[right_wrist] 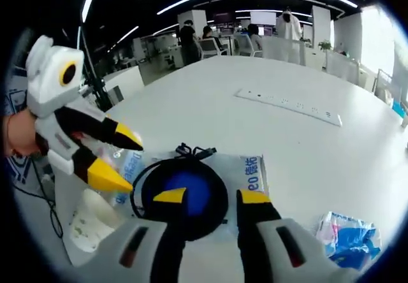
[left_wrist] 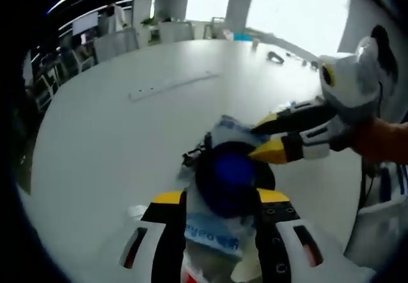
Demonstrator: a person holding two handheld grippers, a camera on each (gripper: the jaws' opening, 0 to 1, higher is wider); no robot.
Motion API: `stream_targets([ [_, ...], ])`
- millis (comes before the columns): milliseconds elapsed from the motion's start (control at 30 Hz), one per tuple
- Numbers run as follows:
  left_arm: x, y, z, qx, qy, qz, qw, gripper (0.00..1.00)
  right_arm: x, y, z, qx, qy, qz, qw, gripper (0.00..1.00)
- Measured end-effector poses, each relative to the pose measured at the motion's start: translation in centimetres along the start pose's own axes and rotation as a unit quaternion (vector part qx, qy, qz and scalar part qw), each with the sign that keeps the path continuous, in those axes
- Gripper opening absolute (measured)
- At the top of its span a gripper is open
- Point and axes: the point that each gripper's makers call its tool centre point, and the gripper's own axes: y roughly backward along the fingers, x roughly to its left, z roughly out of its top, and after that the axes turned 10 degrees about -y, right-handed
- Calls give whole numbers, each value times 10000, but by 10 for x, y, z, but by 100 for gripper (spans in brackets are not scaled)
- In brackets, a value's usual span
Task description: Arrange the tabletop items into an orderly group along one side of the table until the central work area is clear of visible clutter.
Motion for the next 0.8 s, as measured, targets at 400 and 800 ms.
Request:
stream_targets([
  [400,-4,-16,-15,371,285,-164,9988,23,-1,-11,-11,169,-103,8,9998,24],
  [800,1,-21,-24,558,477,-116,9972,10,-9,-12,-16,259,-29,-314,9992,10],
])
